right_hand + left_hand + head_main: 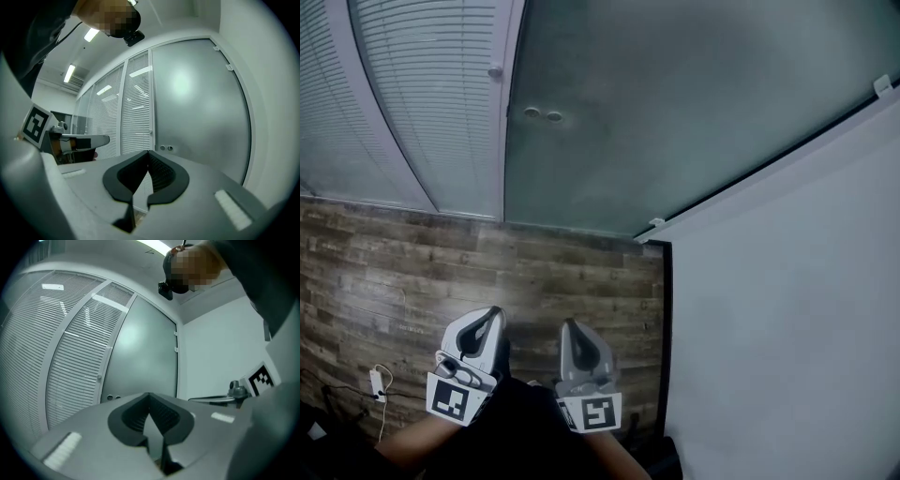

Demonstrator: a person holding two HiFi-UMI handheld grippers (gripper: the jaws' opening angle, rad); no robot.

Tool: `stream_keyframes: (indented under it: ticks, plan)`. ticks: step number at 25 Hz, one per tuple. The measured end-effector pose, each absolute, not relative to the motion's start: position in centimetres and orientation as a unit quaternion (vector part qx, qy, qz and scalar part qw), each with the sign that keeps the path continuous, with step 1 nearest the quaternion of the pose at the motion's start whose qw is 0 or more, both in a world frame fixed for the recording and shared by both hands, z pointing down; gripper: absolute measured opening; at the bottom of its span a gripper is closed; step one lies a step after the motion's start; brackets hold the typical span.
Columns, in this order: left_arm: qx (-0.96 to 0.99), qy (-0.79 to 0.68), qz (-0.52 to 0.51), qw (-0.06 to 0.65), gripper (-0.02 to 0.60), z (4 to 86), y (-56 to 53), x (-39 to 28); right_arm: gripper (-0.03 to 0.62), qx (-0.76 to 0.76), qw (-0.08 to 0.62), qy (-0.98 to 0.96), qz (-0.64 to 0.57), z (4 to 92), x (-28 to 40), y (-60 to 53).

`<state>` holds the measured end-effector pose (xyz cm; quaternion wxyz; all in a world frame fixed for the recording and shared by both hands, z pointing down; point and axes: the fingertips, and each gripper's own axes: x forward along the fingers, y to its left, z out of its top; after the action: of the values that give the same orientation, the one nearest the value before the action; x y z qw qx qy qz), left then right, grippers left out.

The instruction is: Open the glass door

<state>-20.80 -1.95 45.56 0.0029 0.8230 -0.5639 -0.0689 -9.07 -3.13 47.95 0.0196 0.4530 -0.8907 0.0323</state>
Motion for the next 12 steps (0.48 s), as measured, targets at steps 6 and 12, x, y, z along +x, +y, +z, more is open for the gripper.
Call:
stream_keyframes:
  ticks: [6, 12]
  plan:
    - [0.811, -0.58, -0.072, 0.02, 0.0, 44.7, -6.0, -24.5, 0.002, 0.453, 0.02, -0.891, 0.014, 45.9, -11.6, -8.1]
    - [0.811, -0.578, -0.085, 0.027, 0.0, 44.1, -9.3, -26.2, 0.002, 0.459, 0.03, -0.888, 0.016, 45.7, -14.0, -11.9]
